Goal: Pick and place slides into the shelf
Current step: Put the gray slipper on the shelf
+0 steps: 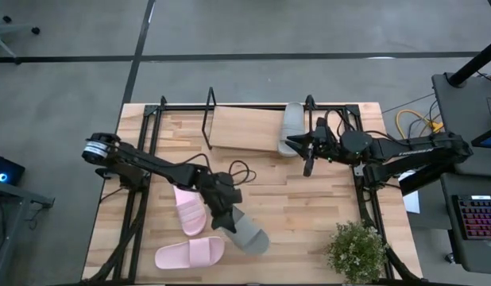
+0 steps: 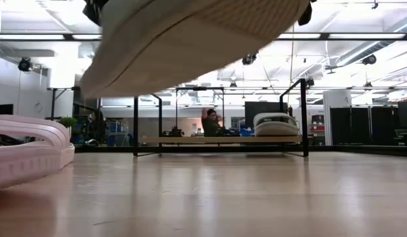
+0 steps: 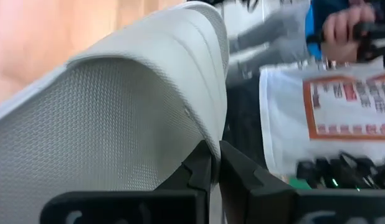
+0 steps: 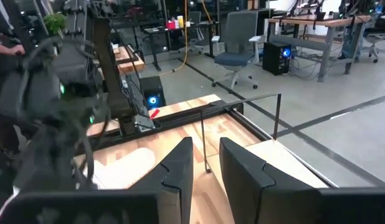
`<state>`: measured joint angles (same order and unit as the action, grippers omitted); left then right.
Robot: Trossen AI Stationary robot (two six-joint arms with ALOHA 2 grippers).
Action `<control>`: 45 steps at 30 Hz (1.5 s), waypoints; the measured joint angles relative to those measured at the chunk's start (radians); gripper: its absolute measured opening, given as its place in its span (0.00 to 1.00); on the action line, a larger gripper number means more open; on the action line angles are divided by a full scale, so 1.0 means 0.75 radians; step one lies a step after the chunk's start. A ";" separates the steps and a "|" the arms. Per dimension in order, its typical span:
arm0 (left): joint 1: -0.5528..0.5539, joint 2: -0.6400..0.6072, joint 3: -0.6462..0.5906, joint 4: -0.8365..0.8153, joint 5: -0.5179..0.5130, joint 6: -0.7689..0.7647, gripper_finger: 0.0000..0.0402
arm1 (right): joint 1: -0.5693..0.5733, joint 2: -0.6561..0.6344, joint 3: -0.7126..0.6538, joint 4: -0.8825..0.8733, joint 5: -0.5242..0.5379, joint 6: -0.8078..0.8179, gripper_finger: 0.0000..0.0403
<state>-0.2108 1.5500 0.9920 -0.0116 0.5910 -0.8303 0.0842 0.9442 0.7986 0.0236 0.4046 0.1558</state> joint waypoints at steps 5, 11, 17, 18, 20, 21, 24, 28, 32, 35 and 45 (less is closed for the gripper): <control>0.011 -0.090 -0.002 -0.007 -0.193 0.008 0.00 | 0.000 -0.045 0.000 0.003 0.022 0.000 0.19; 0.013 -0.170 -0.003 -0.013 -0.467 0.000 0.00 | 0.000 -0.106 0.000 0.004 0.035 0.000 0.17; 0.018 -0.218 -0.002 -0.010 -0.709 0.043 0.00 | 0.000 -0.155 0.000 0.004 0.035 0.000 0.18; 0.019 -0.222 0.002 -0.009 -0.745 0.065 0.00 | 0.000 -0.161 0.000 0.008 0.035 0.000 0.18; 0.019 -0.236 0.005 -0.009 -0.829 0.093 0.00 | 0.000 -0.176 0.000 0.007 0.035 0.002 0.19; 0.019 -0.240 0.007 -0.009 -0.866 0.106 0.00 | 0.000 -0.180 0.000 0.012 0.035 0.006 0.19; 0.019 -0.254 0.017 -0.009 -0.980 0.186 0.00 | 0.000 -0.195 0.000 0.012 0.035 0.016 0.20; 0.020 -0.257 0.043 -0.001 -1.008 0.350 0.00 | 0.000 -0.209 0.000 0.016 0.063 0.017 0.20; 0.019 -0.257 0.075 -0.006 -1.011 0.543 0.00 | 0.000 -0.222 0.000 0.015 0.132 0.053 0.18; 0.018 -0.264 0.086 -0.004 -1.077 0.682 0.00 | 0.000 -0.231 0.000 0.017 0.180 0.079 0.17; 0.019 -0.284 0.141 -0.010 -1.180 1.164 0.00 | 0.000 -0.238 0.000 0.022 0.199 0.111 0.19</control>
<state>-0.1967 1.3371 1.0981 -0.0191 -0.2940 0.0430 0.0841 0.7658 0.7986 0.0402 0.5541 0.2392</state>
